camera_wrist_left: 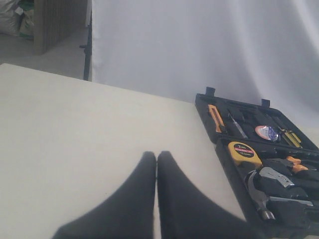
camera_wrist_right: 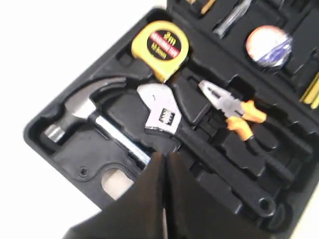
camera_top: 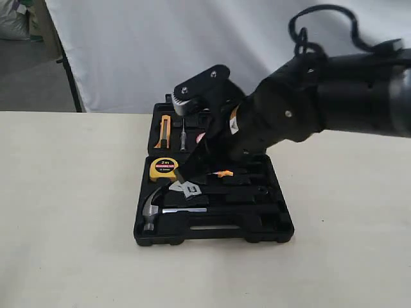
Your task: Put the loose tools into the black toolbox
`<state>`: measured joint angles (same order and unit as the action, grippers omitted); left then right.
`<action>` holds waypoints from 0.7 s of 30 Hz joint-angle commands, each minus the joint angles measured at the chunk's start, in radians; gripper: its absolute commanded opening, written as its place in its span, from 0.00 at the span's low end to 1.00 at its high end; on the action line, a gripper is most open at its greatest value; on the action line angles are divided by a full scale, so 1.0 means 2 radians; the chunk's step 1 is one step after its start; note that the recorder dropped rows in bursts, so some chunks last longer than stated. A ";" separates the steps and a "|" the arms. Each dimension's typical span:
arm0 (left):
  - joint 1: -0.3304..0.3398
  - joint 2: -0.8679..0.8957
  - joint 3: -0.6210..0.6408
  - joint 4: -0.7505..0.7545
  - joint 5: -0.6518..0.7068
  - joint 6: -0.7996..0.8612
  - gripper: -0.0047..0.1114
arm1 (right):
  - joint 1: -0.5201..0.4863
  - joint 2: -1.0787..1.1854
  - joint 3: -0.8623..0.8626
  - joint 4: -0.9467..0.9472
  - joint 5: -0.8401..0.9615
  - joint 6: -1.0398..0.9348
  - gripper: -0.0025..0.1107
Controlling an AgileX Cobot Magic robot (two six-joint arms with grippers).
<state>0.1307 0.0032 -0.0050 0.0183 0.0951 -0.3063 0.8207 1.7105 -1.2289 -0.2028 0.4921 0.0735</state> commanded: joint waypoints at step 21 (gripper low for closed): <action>0.013 -0.002 -0.001 0.002 -0.004 -0.002 0.05 | -0.001 -0.312 0.260 -0.072 -0.169 0.163 0.02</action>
<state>0.1307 0.0032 -0.0050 0.0183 0.0951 -0.3063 0.8207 1.1478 -0.7762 -0.3364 0.2265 0.3789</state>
